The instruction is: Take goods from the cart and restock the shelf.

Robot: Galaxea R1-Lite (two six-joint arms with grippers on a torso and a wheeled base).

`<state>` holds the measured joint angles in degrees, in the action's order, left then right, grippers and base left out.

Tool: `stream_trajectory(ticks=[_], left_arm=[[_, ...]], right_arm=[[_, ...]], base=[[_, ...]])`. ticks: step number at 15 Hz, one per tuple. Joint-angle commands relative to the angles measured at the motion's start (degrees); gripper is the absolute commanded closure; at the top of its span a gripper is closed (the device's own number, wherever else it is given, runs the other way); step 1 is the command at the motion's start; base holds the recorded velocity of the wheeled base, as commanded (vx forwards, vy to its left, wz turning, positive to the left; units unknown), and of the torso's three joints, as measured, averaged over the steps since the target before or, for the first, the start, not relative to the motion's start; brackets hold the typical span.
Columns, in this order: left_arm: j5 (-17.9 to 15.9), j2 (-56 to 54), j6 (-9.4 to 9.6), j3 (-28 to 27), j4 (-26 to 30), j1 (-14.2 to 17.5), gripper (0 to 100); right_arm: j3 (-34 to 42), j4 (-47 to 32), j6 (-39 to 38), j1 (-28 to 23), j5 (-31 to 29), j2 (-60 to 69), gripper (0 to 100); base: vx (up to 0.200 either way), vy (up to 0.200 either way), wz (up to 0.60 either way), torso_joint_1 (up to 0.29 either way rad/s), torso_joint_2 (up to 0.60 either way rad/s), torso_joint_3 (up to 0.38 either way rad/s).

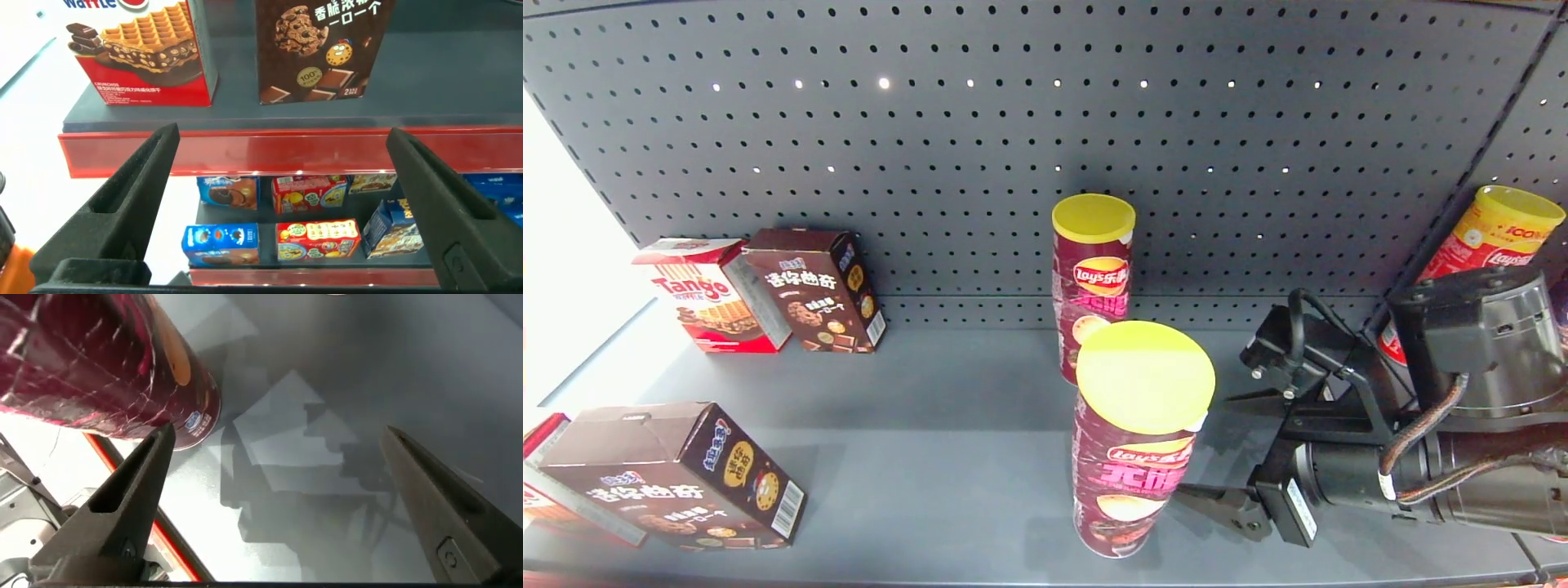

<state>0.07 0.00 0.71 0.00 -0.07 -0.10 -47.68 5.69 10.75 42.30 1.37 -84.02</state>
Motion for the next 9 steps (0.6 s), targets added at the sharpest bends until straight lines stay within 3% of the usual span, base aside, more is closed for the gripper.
stream_trajectory(ticks=[1, 9], left_arm=[[0.0, 0.1, 0.0, 0.0, 0.0, 0.0, 0], [0.0, 0.1, 0.0, 0.0, 0.0, 0.0, 0]], right_arm=[[0.1, 0.0, 0.1, 0.4, 0.0, 0.2, 0], [2.1, 0.2, 0.0, 0.5, 0.0, 1.5, 0]], base=[[0.0, 0.0, 0.0, 0.0, 0.0, 0.0], [0.0, 0.0, 0.0, 0.0, 0.0, 0.0]])
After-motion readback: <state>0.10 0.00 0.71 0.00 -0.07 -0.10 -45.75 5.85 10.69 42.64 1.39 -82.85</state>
